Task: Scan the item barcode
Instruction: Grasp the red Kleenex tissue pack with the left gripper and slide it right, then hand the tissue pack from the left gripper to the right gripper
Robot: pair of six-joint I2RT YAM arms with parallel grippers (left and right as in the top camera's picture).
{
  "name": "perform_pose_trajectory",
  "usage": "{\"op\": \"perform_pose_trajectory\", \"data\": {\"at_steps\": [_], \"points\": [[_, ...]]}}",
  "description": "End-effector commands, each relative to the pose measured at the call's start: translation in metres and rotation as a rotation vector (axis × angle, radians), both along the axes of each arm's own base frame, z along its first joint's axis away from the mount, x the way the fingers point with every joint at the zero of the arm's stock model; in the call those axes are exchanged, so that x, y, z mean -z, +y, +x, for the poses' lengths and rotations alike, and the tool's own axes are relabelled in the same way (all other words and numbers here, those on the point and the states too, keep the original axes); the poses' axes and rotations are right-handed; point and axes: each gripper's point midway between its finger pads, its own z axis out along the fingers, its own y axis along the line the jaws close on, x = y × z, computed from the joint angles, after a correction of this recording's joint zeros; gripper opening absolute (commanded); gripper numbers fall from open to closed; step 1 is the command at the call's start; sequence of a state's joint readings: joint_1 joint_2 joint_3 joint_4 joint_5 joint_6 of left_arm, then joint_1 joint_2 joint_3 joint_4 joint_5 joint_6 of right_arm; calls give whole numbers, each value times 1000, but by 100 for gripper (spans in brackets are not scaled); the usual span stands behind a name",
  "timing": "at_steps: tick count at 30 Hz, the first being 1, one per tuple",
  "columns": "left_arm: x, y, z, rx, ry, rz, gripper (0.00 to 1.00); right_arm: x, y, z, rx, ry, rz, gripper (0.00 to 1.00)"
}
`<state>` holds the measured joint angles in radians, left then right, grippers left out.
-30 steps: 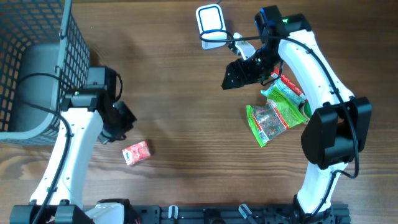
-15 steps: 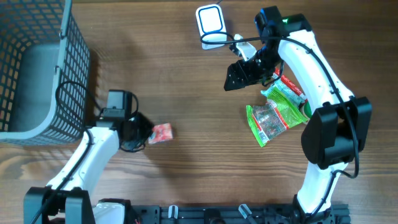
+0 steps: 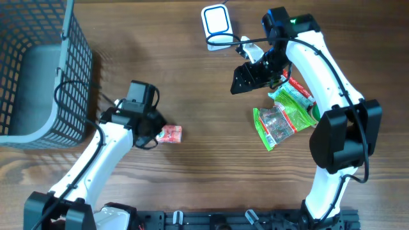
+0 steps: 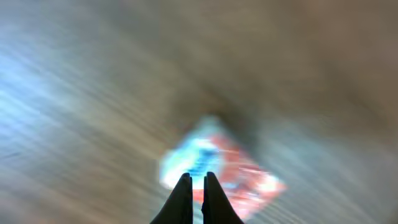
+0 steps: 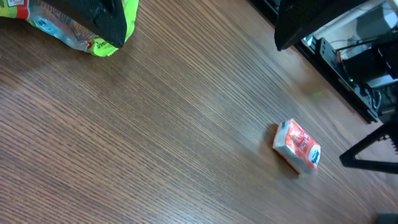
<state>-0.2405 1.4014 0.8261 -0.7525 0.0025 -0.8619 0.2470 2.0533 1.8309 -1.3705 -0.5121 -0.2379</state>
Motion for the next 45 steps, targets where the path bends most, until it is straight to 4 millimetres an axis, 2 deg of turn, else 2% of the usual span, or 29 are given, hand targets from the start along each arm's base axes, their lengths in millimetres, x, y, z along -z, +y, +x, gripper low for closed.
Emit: {"op": "perform_pose_trajectory", "data": {"at_steps": [1, 5, 7, 8, 10, 12, 14, 15, 17, 18, 19, 21, 22, 24, 25, 26, 28, 33, 36, 39, 40, 41, 45], "points": [[17, 21, -11, -57, 71, 112, 4, -7, -1, 6, -8, -48, 5, 77], [43, 21, -22, -45, 136, 127, 4, -7, 0, 7, 7, -45, 4, 76], [51, 19, -17, -32, 131, 123, 4, -7, 0, 7, 7, -44, 4, 76], [54, 0, 0, 64, 74, 43, 4, -7, 0, 7, 7, -45, 4, 76], [42, -43, 26, 177, -44, -170, 4, -7, 0, 6, 7, -40, 3, 76], [30, -63, 42, 214, -123, -273, 4, -7, -1, 4, 6, -29, 0, 76], [21, -68, 59, 230, -206, -290, 4, -5, 2, 1, 22, -10, -4, 76], [17, -64, 63, 248, -225, -263, 4, -2, 6, -5, 12, 11, 7, 75], [7, -29, 65, 159, -182, -122, 4, 11, 16, -19, -21, 44, 0, 74], [-6, -10, 61, 134, -151, -59, 4, 22, 29, -27, -53, 47, -1, 73], [-10, -3, 49, 121, -90, -51, 4, 33, 46, -33, -52, 48, -5, 72], [8, 3, 8, 118, 83, -40, 4, 53, 83, -40, -58, 9, 14, 65], [23, 2, -11, 129, 156, -38, 4, 66, 109, -46, -57, -16, 34, 54], [37, 5, -23, 188, 183, -26, 4, 77, 147, -60, -71, -57, 70, 43], [41, 5, -23, 231, 169, -24, 4, 84, 162, -67, -99, -108, 56, 40], [45, 0, -20, 246, 145, -50, 4, 95, 165, -67, -62, -172, -35, 40], [53, -15, -12, 264, 69, -132, 4, 101, 176, -74, -91, -216, -45, 40], [54, -15, -8, 265, 45, -128, 4, 106, 172, -72, -44, -235, -92, 38], [55, -8, -5, 268, 37, -84, 4, 106, 170, -66, -34, -264, -109, 38], [54, -6, -4, 282, 31, -77, 4, 107, 168, -71, -39, -242, -118, 38], [54, -4, -2, 278, 26, -77, 4, 108, 167, -72, -41, -236, -119, 34], [53, 0, 1, 283, 12, -72, 4, 107, 168, -76, -47, -221, -111, 31], [43, 16, 18, 251, -45, -59, 5, 107, 170, -78, -50, -208, -102, 32]]}}
